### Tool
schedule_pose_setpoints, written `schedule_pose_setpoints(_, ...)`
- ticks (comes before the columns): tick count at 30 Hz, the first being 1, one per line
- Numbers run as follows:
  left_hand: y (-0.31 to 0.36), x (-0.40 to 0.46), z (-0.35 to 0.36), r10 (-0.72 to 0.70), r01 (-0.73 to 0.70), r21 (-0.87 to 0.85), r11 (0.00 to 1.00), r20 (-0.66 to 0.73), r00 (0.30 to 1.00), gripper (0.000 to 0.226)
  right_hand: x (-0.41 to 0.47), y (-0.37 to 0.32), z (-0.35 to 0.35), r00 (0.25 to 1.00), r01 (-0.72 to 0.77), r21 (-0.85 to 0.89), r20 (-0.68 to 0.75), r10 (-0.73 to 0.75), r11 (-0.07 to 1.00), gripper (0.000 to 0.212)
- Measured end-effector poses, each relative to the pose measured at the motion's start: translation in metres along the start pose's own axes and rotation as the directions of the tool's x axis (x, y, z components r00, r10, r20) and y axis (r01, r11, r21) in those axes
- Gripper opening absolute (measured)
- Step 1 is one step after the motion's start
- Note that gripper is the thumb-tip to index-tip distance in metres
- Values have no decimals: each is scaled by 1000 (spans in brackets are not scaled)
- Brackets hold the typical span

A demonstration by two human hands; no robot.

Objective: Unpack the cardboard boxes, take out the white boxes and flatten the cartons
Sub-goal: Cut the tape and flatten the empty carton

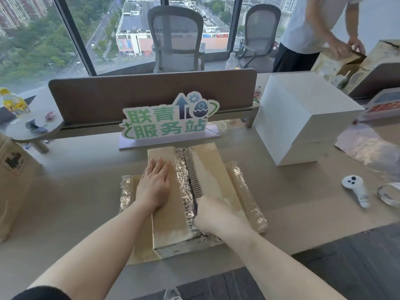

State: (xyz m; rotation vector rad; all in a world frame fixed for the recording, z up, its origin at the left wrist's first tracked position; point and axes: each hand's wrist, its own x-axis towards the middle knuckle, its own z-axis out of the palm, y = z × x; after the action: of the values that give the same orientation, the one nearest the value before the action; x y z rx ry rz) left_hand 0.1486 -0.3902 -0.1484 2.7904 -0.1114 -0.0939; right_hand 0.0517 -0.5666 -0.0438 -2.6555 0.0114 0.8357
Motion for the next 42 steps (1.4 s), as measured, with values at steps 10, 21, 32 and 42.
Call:
schedule_pose_setpoints(10,0,-2,1,14,-14,-22,1000,-6,1000,54,-52,16,23,998,-54,-3,24,54,999,12)
schedule_pose_setpoints(21,1,-5,-4,22,-22,-18,1000,6,1000,55,-88,2,47,975,-219,59,-19,220,974,66)
schedule_pose_setpoints(32,-6,-17,-13,274,-274,-5,962,15,962,58,-124,13,105,817,-115,812,-250,520,572,60)
schedule_pose_setpoints(42,-6,-52,-4,471,-478,46,877,113,875,55,-98,-35,141,777,118,980,-192,599,160,51)
